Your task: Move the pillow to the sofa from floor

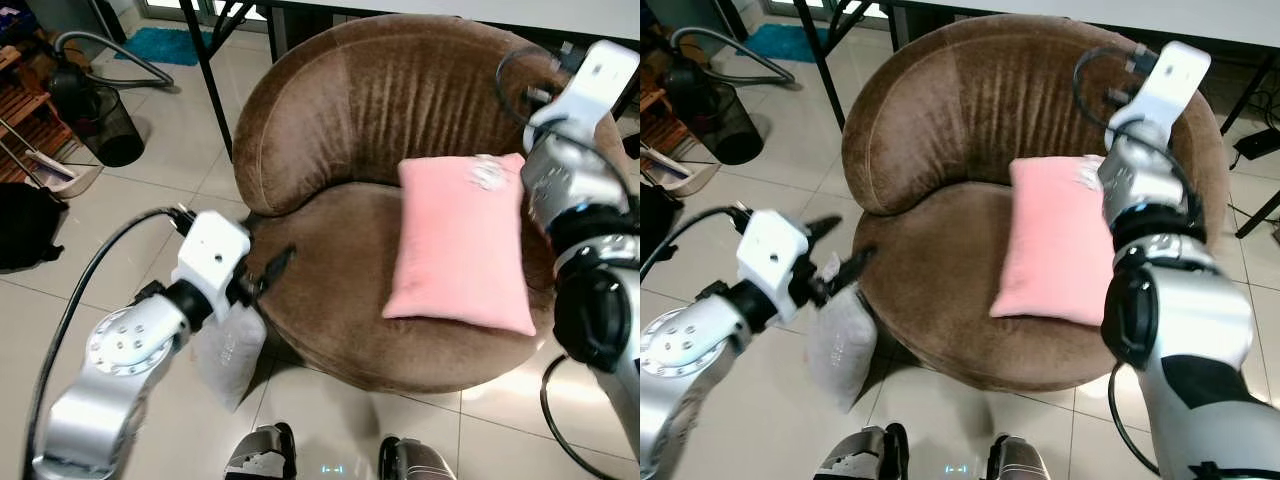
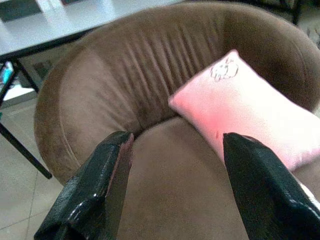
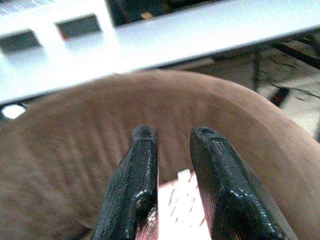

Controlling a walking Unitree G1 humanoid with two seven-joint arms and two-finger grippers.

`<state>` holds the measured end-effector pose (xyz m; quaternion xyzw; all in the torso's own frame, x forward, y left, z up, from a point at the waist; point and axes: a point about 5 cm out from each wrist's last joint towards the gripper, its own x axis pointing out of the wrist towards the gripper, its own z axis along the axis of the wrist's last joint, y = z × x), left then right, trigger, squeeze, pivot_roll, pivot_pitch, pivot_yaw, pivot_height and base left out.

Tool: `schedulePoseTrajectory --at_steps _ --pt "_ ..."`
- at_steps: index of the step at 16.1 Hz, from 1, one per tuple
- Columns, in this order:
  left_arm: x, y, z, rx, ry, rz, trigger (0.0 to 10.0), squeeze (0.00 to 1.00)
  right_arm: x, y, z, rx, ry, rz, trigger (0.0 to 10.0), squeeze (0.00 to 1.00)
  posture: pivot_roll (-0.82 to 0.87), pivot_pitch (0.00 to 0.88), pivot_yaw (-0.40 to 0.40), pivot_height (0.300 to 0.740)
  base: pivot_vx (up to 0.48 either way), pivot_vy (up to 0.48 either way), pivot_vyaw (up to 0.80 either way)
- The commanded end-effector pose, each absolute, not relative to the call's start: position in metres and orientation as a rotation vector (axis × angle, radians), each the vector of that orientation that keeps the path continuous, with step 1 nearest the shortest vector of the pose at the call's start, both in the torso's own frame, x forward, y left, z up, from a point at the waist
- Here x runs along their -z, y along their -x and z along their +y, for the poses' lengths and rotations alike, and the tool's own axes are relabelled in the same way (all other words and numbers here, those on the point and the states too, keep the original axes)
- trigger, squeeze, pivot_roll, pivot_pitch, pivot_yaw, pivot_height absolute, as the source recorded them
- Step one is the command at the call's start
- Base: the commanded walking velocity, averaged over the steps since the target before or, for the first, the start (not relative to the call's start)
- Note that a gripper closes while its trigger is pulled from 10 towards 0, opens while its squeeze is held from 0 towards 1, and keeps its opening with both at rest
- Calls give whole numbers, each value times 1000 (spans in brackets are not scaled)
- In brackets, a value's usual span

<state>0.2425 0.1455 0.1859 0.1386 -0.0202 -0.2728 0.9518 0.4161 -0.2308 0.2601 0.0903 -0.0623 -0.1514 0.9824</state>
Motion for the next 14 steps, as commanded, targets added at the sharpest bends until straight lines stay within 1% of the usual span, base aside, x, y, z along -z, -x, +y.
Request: schedulePoseTrajectory --at_steps 1,2,3,4,5,7,8,9,10,11,12,13,14 --pt "-181 -243 150 503 -267 -32 10000 0 -259 -416 -225 225 -187 -147 10000 0 70 158 31 740 0 0 0" --pt "-175 -241 149 479 -269 -33 10000 0 -252 -415 -221 178 -183 -149 10000 0 50 143 30 740 0 0 0" --pt "-164 -236 150 446 -292 -19 10000 0 -232 -407 -215 119 -200 -138 10000 0 19 120 29 740 0 0 0" --pt "-161 -235 151 435 -289 -12 10000 0 -225 -403 -213 104 -210 -134 10000 0 12 115 29 740 0 0 0" --pt "-155 -238 153 376 -276 1 10000 0 -201 -379 -206 71 -235 -106 10000 0 -21 92 25 740 0 0 0" --pt "-153 -239 151 328 -280 -12 10000 0 -171 -328 -193 49 -274 -47 10000 0 -22 78 18 740 0 0 0" --pt "-154 -239 150 319 -280 -19 10000 0 -166 -317 -189 48 -285 -32 10000 0 -23 78 17 740 0 0 0" --pt "-158 -241 148 302 -273 -43 10000 0 -160 -298 -179 24 -267 -7 10000 0 -25 71 17 740 0 0 0" --pt "-160 -244 147 281 -268 -57 10000 0 -155 -283 -173 6 -267 8 10000 0 -22 52 22 740 0 0 0" --pt "-161 -245 147 281 -266 -63 10000 0 -151 -276 -170 0 -281 23 10000 0 -22 52 22 740 0 0 0" --pt "-165 -249 144 297 -271 -82 10000 0 -144 -256 -168 -8 -245 67 10000 0 -21 36 27 740 0 0 0" --pt "-166 -252 144 309 -258 -91 10000 0 -141 -248 -166 6 -244 98 10000 0 -35 22 34 740 0 0 0" --pt "-166 -255 144 295 -244 -93 10000 0 -142 -245 -164 -3 -218 110 10000 0 -32 12 29 740 0 368 0"
